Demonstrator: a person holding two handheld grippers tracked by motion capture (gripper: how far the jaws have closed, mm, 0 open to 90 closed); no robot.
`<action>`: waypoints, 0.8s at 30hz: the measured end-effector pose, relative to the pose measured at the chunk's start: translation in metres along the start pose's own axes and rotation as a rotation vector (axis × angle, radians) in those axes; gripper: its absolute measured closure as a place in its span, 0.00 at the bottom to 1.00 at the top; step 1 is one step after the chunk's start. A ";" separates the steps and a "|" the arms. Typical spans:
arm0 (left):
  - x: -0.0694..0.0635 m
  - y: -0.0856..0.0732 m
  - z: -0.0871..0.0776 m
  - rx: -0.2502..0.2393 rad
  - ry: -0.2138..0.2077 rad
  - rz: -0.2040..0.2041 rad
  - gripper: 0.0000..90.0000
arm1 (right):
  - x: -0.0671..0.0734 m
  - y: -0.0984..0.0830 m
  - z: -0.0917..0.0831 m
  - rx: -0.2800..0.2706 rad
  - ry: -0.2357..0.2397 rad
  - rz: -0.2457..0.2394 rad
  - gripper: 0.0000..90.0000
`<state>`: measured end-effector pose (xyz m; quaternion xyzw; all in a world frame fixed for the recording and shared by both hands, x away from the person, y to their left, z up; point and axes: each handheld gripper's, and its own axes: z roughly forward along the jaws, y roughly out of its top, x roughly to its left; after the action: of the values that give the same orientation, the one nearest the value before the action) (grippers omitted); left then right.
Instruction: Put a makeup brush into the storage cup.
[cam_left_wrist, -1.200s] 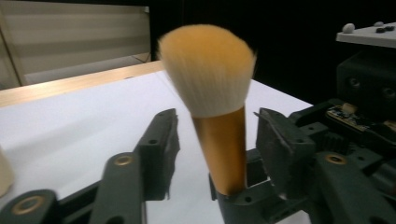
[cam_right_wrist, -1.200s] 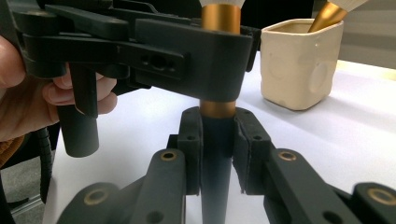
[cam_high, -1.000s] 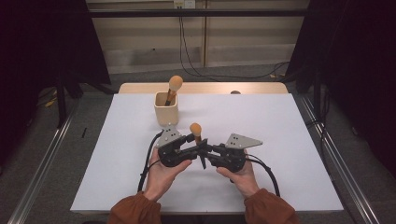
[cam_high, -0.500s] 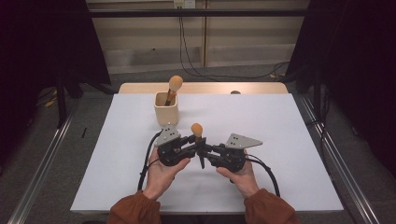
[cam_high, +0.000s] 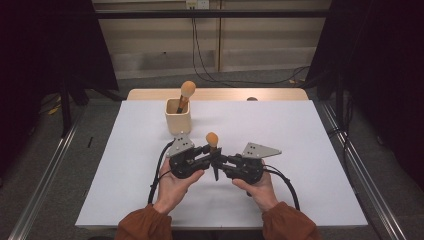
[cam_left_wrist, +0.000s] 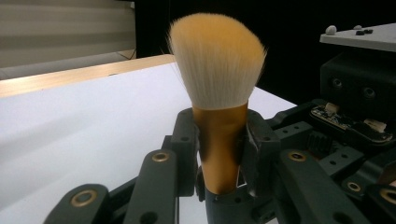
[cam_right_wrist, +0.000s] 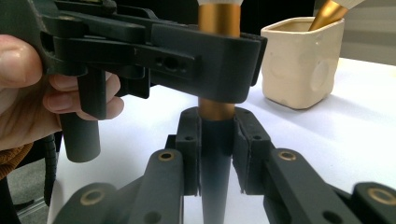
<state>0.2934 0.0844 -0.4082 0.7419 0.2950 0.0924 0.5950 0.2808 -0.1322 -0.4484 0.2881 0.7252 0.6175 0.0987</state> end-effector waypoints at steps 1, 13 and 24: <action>0.000 0.000 0.000 0.003 -0.006 0.007 0.77 | 0.000 0.000 0.000 0.000 0.000 -0.001 0.83; -0.001 0.003 -0.003 -0.014 -0.005 0.017 0.77 | 0.000 -0.001 0.000 0.010 -0.021 -0.011 0.64; 0.001 0.004 -0.006 -0.033 0.010 0.022 0.77 | 0.000 0.000 -0.002 0.020 -0.025 -0.012 0.30</action>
<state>0.2925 0.0898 -0.4028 0.7349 0.2881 0.1076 0.6044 0.2794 -0.1337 -0.4477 0.2923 0.7317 0.6062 0.1083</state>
